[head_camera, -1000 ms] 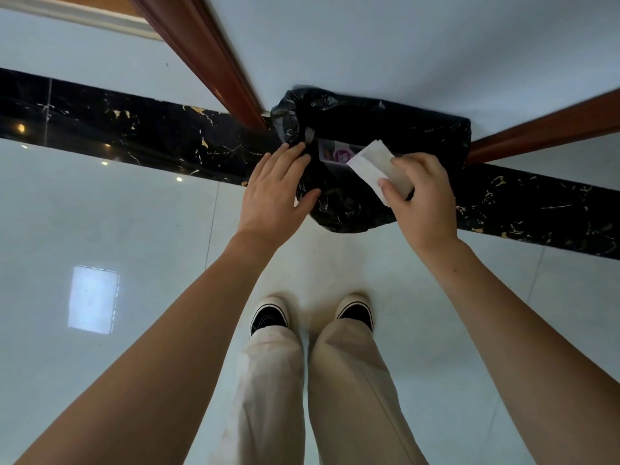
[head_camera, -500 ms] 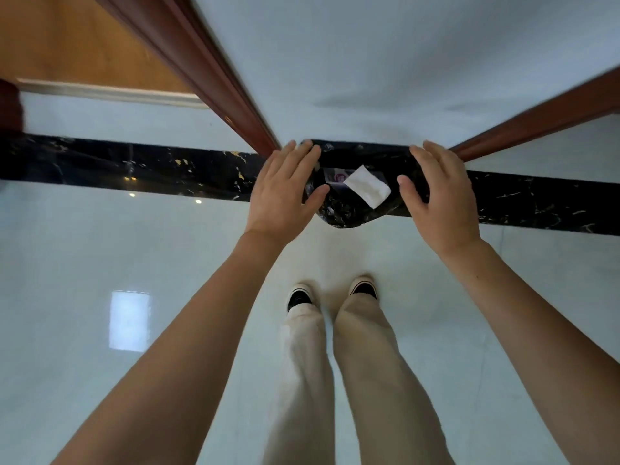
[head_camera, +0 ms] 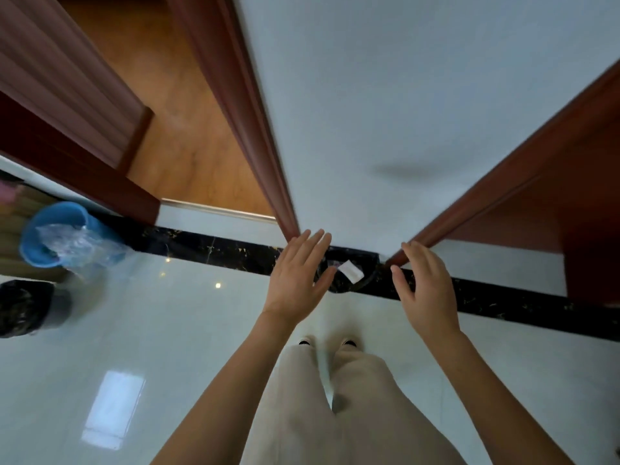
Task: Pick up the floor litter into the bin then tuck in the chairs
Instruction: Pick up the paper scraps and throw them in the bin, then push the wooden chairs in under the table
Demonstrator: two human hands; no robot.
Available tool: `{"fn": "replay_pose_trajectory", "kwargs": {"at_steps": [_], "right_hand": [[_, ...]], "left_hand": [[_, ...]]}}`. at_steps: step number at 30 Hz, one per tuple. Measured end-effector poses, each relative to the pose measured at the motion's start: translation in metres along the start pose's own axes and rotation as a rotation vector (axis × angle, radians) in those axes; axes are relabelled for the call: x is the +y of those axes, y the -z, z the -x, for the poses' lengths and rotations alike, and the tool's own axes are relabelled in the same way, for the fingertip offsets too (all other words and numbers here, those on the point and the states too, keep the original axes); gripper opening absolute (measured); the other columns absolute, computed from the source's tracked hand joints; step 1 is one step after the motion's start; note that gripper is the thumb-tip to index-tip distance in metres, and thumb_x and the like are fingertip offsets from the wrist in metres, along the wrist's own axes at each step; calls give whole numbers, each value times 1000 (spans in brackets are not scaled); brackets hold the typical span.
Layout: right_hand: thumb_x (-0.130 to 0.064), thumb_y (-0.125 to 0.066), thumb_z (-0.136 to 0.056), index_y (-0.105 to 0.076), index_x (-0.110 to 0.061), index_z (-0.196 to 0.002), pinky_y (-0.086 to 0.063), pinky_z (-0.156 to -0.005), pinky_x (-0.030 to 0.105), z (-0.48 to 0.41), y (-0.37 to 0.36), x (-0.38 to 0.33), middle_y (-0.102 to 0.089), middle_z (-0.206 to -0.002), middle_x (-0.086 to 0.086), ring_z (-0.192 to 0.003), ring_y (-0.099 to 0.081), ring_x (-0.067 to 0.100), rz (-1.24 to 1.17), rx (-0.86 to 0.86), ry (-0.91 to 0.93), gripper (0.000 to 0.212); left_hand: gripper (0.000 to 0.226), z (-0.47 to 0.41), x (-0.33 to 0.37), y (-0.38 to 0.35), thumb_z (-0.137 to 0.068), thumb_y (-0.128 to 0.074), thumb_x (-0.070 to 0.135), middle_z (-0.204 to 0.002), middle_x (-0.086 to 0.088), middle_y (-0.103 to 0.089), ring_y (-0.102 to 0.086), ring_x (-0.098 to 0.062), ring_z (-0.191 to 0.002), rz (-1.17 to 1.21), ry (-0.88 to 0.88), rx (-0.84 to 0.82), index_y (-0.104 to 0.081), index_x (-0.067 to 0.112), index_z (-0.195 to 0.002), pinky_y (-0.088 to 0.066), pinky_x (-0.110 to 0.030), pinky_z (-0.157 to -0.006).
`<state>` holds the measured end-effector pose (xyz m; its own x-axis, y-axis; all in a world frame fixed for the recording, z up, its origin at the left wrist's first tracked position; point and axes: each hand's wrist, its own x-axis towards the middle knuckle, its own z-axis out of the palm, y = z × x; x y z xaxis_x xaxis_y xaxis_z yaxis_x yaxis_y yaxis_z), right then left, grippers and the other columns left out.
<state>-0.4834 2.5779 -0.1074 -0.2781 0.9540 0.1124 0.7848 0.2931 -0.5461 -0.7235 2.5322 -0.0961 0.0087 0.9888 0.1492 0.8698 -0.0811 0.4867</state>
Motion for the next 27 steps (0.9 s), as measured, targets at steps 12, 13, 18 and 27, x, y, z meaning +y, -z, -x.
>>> {"fn": "replay_pose_trajectory", "kwargs": {"at_steps": [12,13,18,27], "right_hand": [[-43,-40,-98,-52,-9,-138,-42,-105,43,57,36,-41,-54,-139,14,-129,-49,28,106,20,-50,54],[-44,-39,-98,-52,-9,-138,-43,-105,45,61,36,-46,-54,-139,14,-129,-49,28,118,35,-77,54],[-47,-36,-99,-53,-10,-137,-43,-103,51,84,43,-73,-54,-137,13,-129,-49,32,197,157,-222,55],[-49,-32,-101,-46,-15,-144,-35,-110,47,166,78,-115,-48,-145,11,-133,-44,30,264,452,-573,56]], "left_hand": [[53,38,26,40,-96,-49,40,-147,1,-44,-30,-20,-142,-41,-239,-92,-42,18,-144,-24,-41,-117],[53,34,24,45,-97,-48,41,-148,1,-44,-29,-20,-142,-43,-270,-106,-41,18,-145,-23,-42,-117],[55,11,20,68,-99,-35,48,-151,1,-39,-23,-22,-145,-31,-452,-168,-39,21,-146,-16,-45,-118],[53,-5,72,75,-100,-34,47,-149,1,-43,-27,-21,-144,99,-831,-250,-43,19,-144,-21,-43,-117]]}}
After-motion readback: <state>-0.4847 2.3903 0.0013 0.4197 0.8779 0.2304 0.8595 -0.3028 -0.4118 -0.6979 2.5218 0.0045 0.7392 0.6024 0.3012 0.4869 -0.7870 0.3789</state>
